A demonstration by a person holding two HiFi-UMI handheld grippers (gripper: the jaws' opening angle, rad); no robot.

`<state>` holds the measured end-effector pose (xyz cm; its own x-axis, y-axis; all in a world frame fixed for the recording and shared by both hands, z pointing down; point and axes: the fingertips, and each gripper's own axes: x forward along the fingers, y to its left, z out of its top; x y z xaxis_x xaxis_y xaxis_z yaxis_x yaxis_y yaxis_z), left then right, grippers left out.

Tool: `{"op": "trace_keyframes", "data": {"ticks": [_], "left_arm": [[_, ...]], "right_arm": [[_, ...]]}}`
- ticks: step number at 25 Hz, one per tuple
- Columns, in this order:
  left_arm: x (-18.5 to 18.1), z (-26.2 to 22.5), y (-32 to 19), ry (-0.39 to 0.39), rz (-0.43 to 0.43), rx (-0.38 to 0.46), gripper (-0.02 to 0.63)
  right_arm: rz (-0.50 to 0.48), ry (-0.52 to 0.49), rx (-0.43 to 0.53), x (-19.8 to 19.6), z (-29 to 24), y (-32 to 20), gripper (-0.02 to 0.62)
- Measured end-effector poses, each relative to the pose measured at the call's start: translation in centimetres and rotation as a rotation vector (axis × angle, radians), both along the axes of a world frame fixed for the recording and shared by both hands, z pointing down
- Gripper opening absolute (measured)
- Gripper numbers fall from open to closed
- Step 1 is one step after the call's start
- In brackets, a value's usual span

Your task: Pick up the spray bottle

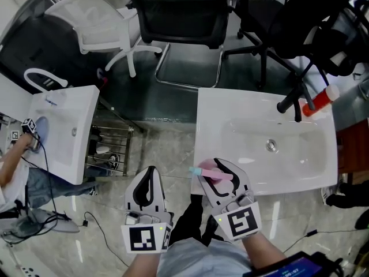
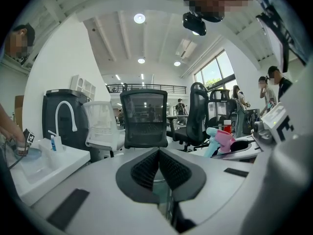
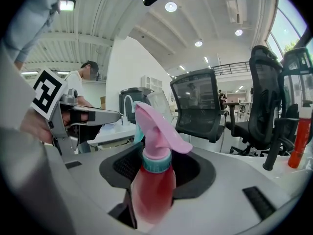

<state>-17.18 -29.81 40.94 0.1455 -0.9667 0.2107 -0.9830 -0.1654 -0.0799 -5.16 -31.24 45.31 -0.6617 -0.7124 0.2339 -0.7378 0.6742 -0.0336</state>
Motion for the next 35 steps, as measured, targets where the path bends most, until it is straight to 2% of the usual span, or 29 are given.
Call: {"op": "trace_keyframes", "data": {"ticks": [25,35], "left_arm": [[4.5,-6.5,3.1,0.021,0.062,0.157,0.015],[6.1,-8.0,3.6,0.023,0.080,0.184,0.015]], "right_arm": [[0.059,-0.078,0.201,4.0,-11.1,3.1,0.187],[0.098,-0.072,0.230,6.3,-13.0,3.5,0.186]]}}
